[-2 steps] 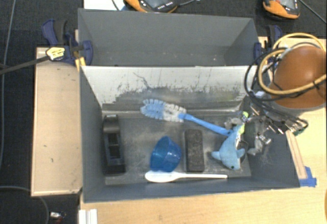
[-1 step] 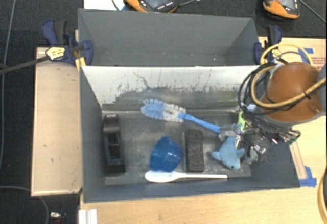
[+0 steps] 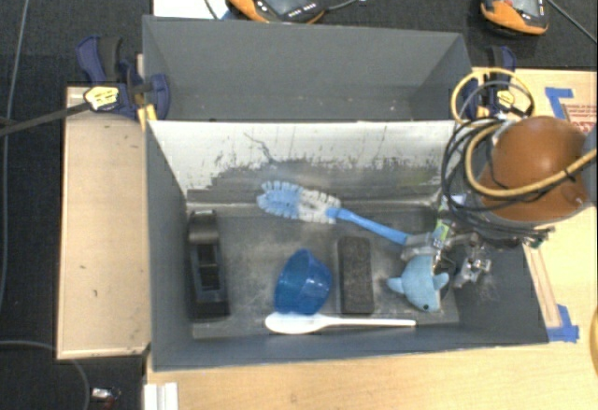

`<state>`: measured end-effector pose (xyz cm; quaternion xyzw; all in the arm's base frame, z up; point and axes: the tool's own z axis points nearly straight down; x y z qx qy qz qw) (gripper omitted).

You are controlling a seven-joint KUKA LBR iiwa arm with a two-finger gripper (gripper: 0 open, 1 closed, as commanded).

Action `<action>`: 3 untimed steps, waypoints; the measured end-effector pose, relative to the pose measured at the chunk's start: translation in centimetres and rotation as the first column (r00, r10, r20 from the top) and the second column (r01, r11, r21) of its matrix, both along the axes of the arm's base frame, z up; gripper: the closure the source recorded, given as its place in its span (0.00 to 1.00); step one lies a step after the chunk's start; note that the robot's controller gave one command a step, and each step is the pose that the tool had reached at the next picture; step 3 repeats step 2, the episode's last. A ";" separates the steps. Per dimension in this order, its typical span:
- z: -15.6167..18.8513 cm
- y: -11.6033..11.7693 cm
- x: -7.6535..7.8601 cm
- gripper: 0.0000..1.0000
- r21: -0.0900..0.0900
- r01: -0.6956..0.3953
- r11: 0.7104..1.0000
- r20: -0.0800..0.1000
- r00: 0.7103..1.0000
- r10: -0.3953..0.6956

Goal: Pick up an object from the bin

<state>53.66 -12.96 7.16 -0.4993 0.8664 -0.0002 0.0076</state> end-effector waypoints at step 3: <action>-0.1 1.5 -0.9 1.00 -0.005 0.215 0.977 -0.010 0.977 -0.215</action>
Offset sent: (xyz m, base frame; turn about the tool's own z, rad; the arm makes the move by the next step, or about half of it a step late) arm 0.0000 0.0000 0.0000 0.0000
